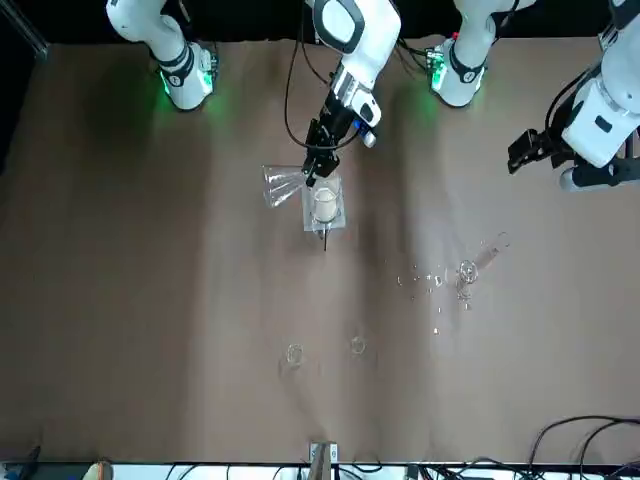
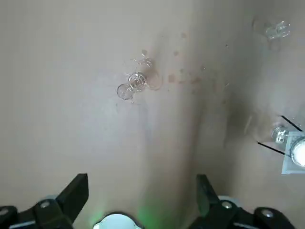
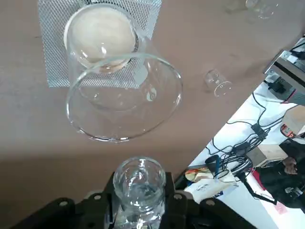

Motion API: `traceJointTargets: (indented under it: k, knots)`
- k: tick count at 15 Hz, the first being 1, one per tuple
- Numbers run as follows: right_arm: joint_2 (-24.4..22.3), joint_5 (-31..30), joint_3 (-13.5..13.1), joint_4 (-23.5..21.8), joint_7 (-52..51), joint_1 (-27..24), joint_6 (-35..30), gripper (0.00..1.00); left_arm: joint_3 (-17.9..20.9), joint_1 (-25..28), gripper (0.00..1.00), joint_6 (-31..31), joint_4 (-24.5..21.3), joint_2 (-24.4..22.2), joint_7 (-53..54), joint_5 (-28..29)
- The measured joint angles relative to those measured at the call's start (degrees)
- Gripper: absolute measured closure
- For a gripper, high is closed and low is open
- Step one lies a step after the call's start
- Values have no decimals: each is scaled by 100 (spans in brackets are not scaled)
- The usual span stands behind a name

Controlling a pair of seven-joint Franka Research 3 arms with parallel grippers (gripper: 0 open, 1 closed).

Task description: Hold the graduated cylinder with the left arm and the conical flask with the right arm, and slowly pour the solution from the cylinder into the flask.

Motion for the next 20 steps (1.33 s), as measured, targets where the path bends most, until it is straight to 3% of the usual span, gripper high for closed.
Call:
traceJointTargets:
  k: [17,20]
  knots:
    - [104,-150,-13,49,4,85,-63,61,30,166,0,2,-2,-12,670,0]
    - [103,180,-58,158,5,-45,-65,61,30,166,0,3,-2,-8,670,0]
